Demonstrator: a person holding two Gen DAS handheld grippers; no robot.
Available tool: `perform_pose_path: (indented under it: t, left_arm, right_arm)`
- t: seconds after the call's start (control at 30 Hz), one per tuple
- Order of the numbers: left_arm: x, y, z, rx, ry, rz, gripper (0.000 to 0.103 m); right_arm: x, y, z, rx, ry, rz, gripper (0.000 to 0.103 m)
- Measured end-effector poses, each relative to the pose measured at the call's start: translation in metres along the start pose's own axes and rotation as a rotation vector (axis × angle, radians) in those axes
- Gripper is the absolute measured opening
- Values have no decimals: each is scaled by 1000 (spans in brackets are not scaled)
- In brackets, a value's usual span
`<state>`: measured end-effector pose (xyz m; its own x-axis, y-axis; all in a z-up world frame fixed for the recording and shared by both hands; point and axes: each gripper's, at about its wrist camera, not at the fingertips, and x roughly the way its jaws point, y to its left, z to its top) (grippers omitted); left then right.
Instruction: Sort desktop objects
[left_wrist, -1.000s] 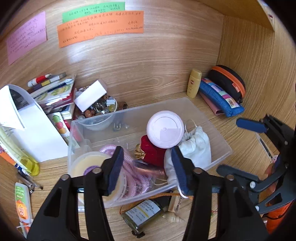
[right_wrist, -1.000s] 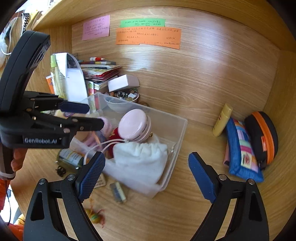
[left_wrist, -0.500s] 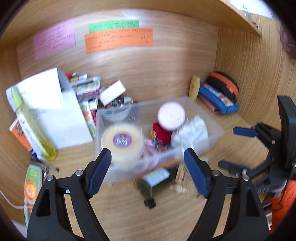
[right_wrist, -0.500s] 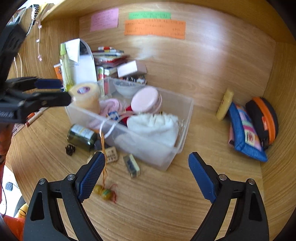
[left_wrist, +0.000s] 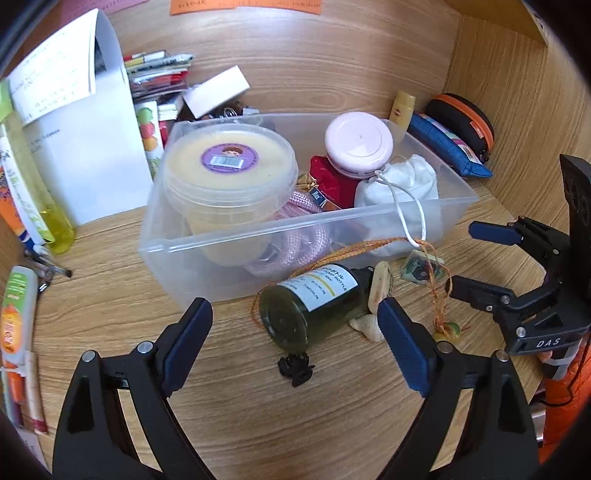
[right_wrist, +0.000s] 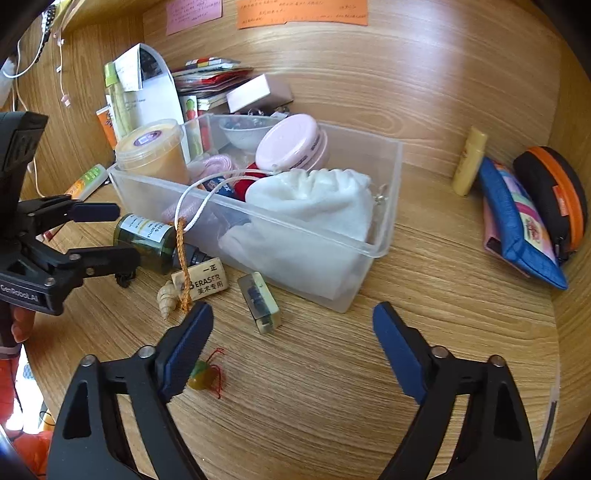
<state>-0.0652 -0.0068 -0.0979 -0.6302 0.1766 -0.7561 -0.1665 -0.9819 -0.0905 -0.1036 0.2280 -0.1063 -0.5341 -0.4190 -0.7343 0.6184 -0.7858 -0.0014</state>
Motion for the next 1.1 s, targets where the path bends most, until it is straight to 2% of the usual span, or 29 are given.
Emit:
perform_pose_path:
  t: [0.17,0.33,0.43,0.47,0.5,0.6,0.77,0.83,1.1]
  left_arm:
    - [12,0,2,-1,22,-30,91]
    - [18,-3,2,9,28,-58,91]
    - [22,-3,2,5,38,-74,90]
    - [23,-2,2,6,43,-74,88]
    - [24,-1,1,6,46,-73,82]
    - [25,3,0,-13,53,-99,78]
    - [23,6,-2,-28,49,-122,64]
    - [22,7,-3,-34,39,-109,63]
    - [11,10,-9,-68,4,-95,63]
  right_arm:
    - [10,-1,5,-5,31,37,65]
    - [15,-2,7,9,41,97,63]
    - [18,-1,7,10,47,112,50]
    - [20,0,7,11,52,119,47]
    - [21,0,7,13,54,122,44]
    - [26,3,6,15,65,136,39]
    - [34,13,5,-14,75,135,21]
    - [32,14,4,-14,65,151,15]
    - [21,8,0,30,32,156,15]
